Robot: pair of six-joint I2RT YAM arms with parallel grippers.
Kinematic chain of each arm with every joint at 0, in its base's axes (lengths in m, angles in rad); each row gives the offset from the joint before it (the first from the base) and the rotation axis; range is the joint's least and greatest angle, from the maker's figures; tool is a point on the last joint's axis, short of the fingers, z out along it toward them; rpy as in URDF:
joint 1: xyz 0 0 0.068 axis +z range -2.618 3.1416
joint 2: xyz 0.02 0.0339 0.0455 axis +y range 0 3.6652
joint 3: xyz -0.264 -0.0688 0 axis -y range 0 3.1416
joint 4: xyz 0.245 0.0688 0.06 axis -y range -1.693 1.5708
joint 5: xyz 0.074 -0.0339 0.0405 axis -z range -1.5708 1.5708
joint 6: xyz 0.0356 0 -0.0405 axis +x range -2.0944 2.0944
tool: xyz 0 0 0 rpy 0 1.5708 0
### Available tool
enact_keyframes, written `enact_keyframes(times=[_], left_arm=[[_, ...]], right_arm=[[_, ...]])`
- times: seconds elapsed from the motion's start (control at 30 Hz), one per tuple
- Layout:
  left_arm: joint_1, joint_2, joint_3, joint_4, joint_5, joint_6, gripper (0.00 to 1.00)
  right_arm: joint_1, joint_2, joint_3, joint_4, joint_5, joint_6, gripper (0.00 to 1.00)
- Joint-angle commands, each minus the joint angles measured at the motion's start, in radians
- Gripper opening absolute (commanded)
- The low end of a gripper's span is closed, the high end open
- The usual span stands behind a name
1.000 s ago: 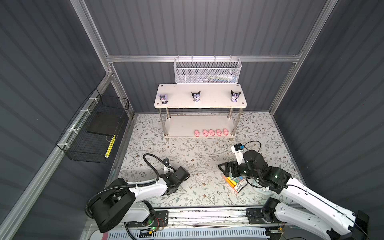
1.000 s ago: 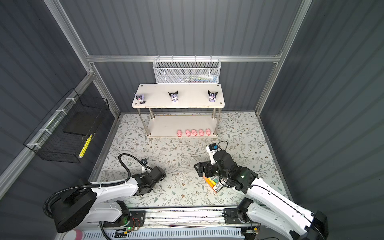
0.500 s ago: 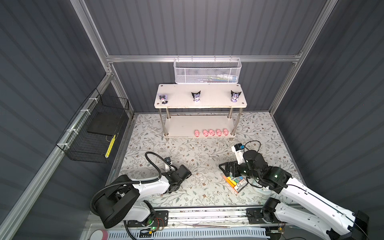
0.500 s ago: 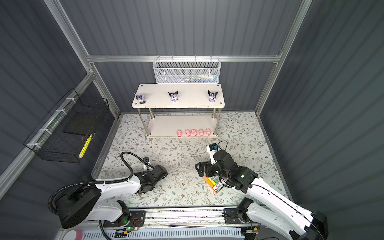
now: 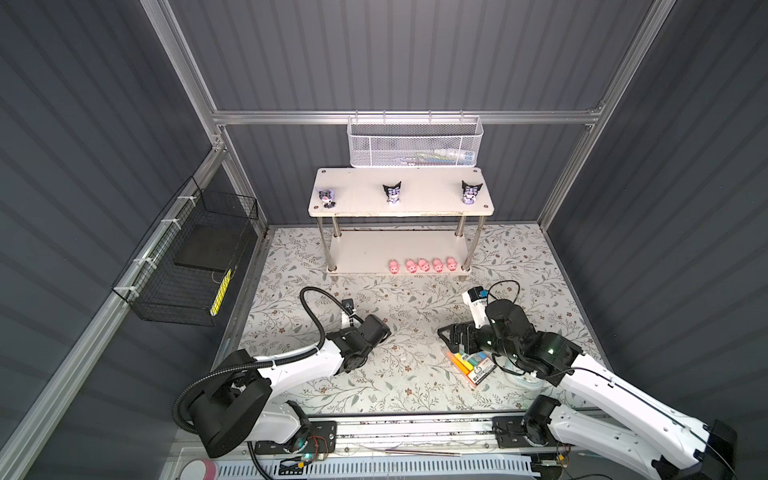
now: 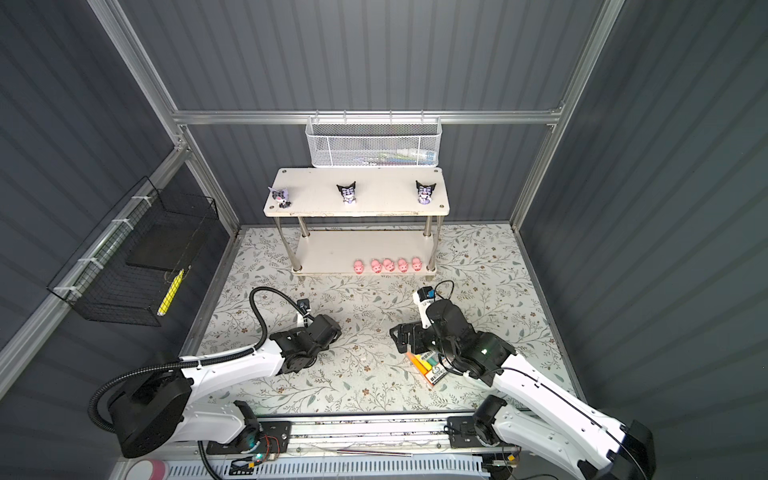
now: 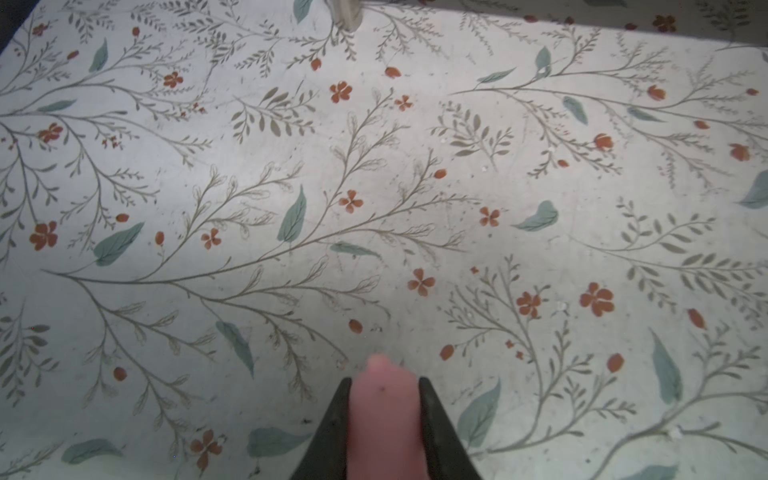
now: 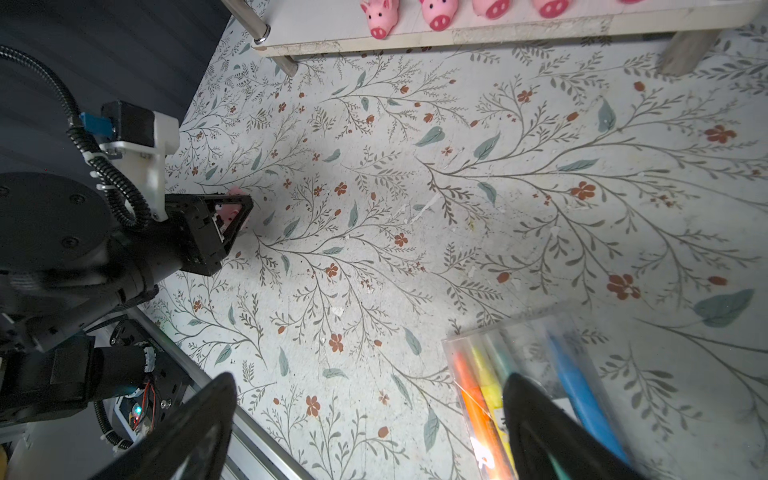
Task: Place and organize the plastic toys onto the shelf
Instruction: 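Carry the pink pig with the left gripper to the lower shelf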
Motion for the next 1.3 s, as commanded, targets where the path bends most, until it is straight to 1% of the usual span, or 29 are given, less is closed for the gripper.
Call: enact_keyframes(times=[0.0, 0.1, 0.3, 0.4, 0.63, 0.97, 1.27], left_arm=[[0.011, 0.043, 0.065, -0.011, -0.002, 0.109, 0.26], [0.044, 0.069, 0.107, 0.031, 0.028, 0.179, 0.26], [0.162, 0.114, 0.171, 0.144, 0.132, 0.293, 0.25], [0.189, 0.168, 0.24, 0.159, 0.145, 0.353, 0.24], [0.252, 0.3, 0.41, 0.193, 0.221, 0.461, 0.24], [0.334, 0.441, 0.564, 0.221, 0.328, 0.511, 0.23], [0.369, 0.494, 0.623, 0.245, 0.366, 0.535, 0.23]], right_arm=[[-0.005, -0.01, 0.032, -0.018, 0.0, -0.014, 0.99], [-0.006, -0.021, 0.034, -0.027, 0.0, -0.013, 0.99], [-0.007, -0.042, 0.038, -0.039, -0.012, -0.003, 0.99], [-0.007, -0.043, 0.042, -0.047, -0.011, -0.002, 0.99], [-0.008, -0.036, 0.058, -0.051, -0.008, 0.0, 0.99], [-0.009, -0.035, 0.073, -0.074, 0.004, 0.004, 0.99], [-0.01, -0.063, 0.073, -0.096, 0.021, 0.015, 0.99]])
